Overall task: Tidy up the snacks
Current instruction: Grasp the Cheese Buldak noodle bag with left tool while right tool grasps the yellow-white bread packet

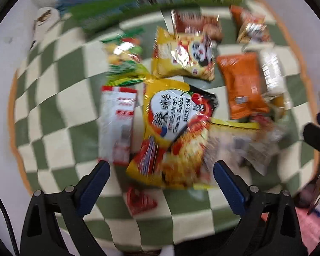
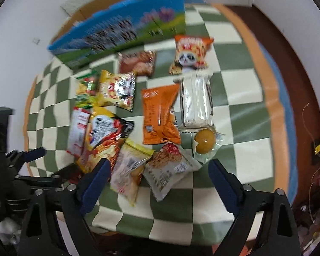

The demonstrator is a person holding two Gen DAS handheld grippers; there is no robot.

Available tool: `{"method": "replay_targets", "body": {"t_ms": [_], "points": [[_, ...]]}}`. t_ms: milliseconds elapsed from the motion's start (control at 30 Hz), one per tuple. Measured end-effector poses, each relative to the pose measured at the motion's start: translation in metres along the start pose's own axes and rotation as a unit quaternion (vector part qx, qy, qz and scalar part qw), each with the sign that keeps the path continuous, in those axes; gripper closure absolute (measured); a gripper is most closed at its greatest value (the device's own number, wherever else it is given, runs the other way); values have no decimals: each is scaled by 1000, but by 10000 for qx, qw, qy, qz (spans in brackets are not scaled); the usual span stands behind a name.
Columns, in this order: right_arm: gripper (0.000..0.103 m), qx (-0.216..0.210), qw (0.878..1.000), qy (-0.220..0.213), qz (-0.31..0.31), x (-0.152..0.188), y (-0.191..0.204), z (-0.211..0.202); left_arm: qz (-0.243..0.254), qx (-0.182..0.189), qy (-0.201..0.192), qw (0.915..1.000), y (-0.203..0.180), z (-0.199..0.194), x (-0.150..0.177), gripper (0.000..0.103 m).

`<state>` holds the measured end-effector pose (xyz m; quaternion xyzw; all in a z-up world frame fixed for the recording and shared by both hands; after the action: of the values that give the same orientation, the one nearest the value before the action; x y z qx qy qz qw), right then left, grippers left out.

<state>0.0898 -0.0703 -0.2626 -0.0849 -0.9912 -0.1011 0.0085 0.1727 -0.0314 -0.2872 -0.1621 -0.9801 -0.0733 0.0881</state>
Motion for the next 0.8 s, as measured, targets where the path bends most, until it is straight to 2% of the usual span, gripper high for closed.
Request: {"method": "replay_targets", "body": {"t_ms": [133,233,300,333,400,500,667,800], "points": [[13,-135,9993,292,183,-15,-11,31,366,-132,495,9980,-11,48,-35,4],[13,-170,9987,432,204,-18,-12,44,400,231,596,9972,-15,64,-47,4],[13,-139,9985,502,172,-17,-10,50,392,288,460,9978,-16,63,-47,20],[13,-140,9983,542,164,-14,-8,51,341,271,424,9982,-15,62,-47,21],[13,-185,9978,608,170,-8,-5,53,93,342,373,9987,-9,60,-43,21],[13,-238,9968,718,243,0,2,54,-609,519,432,9959,13,64,-27,21],[13,-322,9957,832,263,16,28,63,-1616,694,682,9820,54,75,12,21],[13,-243,9948,953,268,22,50,80,-1897,868,793,9748,77,90,35,21]]}}
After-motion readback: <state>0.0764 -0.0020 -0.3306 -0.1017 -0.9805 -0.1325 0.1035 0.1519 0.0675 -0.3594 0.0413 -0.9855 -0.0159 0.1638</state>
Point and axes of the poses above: each gripper's, at about its wrist camera, not at the fingertips, and z roughly the way its jaws point, y to its left, x to its underside, the point moved 3 cm from there along z, roughly the way its jaws point, and after that the axes turned 11 degrees about y, right-handed, at the moved point
